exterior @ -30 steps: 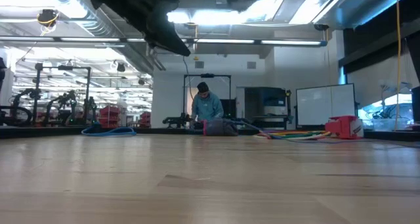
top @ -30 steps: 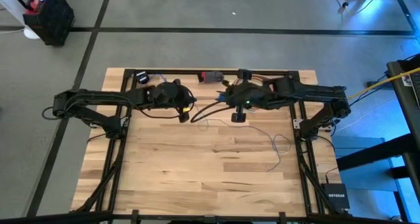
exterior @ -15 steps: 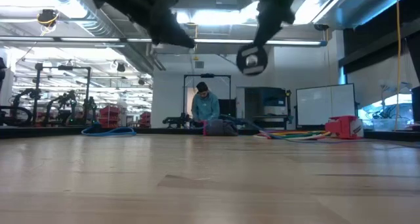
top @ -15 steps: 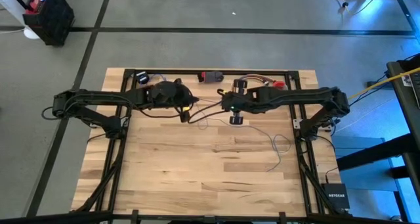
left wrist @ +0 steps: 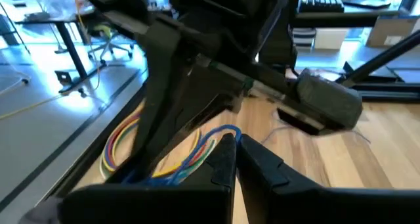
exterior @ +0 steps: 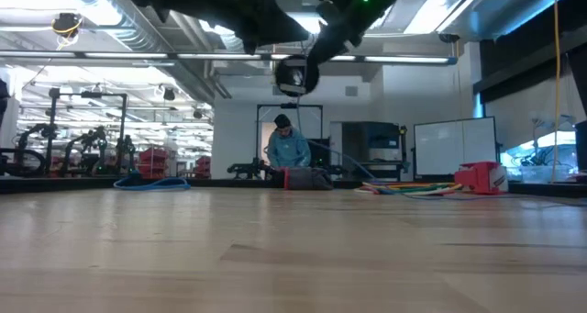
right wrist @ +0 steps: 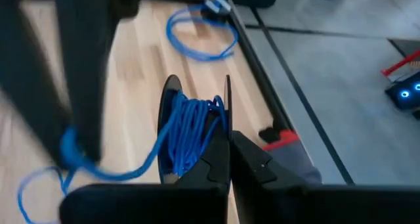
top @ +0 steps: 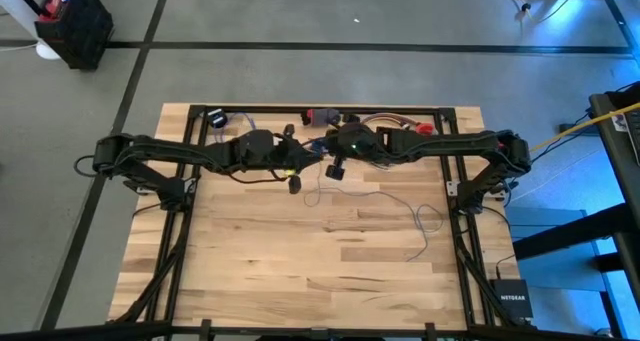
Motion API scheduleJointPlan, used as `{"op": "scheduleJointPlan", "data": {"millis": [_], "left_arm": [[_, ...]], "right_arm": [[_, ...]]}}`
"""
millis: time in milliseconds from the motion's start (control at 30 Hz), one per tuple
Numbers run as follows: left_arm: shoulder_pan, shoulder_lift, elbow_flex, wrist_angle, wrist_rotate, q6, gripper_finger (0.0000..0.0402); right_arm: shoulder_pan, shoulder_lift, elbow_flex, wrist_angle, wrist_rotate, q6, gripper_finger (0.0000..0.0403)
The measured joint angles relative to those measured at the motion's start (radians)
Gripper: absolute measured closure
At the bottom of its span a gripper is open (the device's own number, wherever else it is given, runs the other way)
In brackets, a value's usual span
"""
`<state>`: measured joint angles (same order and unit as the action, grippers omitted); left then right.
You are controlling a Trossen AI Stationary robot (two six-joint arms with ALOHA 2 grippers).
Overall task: Coil cords
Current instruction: Coil the blue wire on the black spool
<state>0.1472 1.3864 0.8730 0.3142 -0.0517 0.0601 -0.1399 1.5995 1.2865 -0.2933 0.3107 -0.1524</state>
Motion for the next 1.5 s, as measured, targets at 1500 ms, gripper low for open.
{"op": "scheduleJointPlan", "data": {"millis": [1500], "left_arm": [[-0.002, 0.005, 0.003, 0.017, 0.007, 0.046, 0.0396]], "right_arm": [[0.056, -0.005, 0.639, -0.039, -0.086, -0.100, 0.0400]]}}
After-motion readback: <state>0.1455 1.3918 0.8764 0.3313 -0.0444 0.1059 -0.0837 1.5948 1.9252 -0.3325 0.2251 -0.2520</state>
